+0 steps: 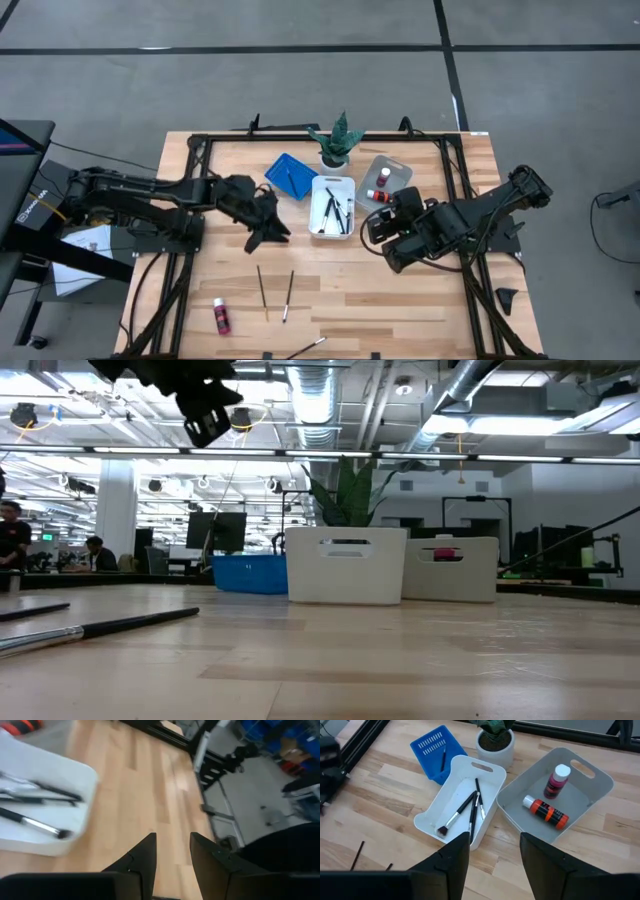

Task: Pick & Place Paint Supplies
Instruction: Put the small black paint brush into the blue bin

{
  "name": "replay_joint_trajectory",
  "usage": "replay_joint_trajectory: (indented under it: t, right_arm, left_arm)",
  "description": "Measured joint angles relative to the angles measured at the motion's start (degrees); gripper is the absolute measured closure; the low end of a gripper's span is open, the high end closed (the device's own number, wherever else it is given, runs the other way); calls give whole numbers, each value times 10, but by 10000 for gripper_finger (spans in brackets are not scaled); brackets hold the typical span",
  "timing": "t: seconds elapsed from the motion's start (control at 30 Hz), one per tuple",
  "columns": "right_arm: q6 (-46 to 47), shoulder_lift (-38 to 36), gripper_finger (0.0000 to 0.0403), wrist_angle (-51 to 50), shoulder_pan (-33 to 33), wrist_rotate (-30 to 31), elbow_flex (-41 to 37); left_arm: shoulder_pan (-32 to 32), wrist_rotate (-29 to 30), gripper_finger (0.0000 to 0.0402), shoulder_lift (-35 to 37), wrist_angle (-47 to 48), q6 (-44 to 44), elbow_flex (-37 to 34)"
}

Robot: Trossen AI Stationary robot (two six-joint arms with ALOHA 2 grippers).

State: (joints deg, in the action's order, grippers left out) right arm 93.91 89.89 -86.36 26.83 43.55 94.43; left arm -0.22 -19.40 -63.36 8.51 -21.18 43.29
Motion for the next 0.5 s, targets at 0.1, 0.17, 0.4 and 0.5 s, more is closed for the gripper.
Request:
replay_joint_trajectory:
  t: [0.1, 0.17, 0.4, 0.5]
  right_arm:
    - [0, 0, 233, 0, 1, -2, 0]
    - [1, 0, 233, -1, 2, -5, 0]
    - [-7, 0, 233, -1, 2, -17, 0]
    - [-40, 0, 233, 2, 2, -17, 0]
  left_arm:
    - [-27, 0, 289, 0, 15, -56, 0]
    - [-46, 0, 289, 0, 36, -116, 0]
    - [-145, 7, 289, -12, 89, -305, 0]
    - [-195, 59, 289, -15, 89, -374, 0]
